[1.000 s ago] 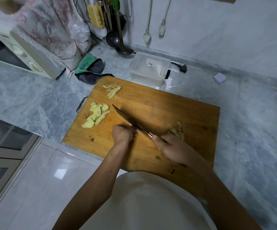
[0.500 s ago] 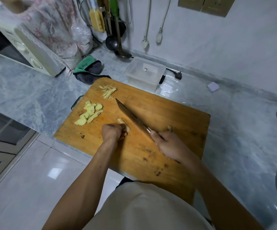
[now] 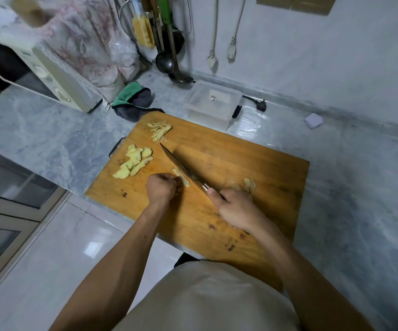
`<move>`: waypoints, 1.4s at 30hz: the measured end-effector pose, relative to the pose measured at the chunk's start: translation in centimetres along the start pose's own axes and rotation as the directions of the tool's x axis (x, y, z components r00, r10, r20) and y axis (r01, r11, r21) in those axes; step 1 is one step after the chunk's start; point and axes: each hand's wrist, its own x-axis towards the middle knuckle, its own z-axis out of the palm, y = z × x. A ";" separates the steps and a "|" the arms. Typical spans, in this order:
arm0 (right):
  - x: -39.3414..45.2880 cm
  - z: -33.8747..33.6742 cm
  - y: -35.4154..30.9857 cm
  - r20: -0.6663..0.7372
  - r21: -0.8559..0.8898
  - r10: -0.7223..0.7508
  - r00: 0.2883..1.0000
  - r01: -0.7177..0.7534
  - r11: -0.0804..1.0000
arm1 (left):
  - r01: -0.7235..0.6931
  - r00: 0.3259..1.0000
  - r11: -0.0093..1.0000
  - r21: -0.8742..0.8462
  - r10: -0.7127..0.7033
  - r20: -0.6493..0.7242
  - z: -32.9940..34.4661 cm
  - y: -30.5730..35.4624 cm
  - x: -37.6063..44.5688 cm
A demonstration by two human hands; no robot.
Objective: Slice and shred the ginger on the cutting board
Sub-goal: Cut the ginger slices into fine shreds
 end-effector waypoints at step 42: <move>1.4 0.5 -1.0 -0.001 -0.192 -0.046 0.999 0.045 0.980 | -0.819 0.452 0.168 0.549 0.778 0.437 -2.1 -4.8 0.5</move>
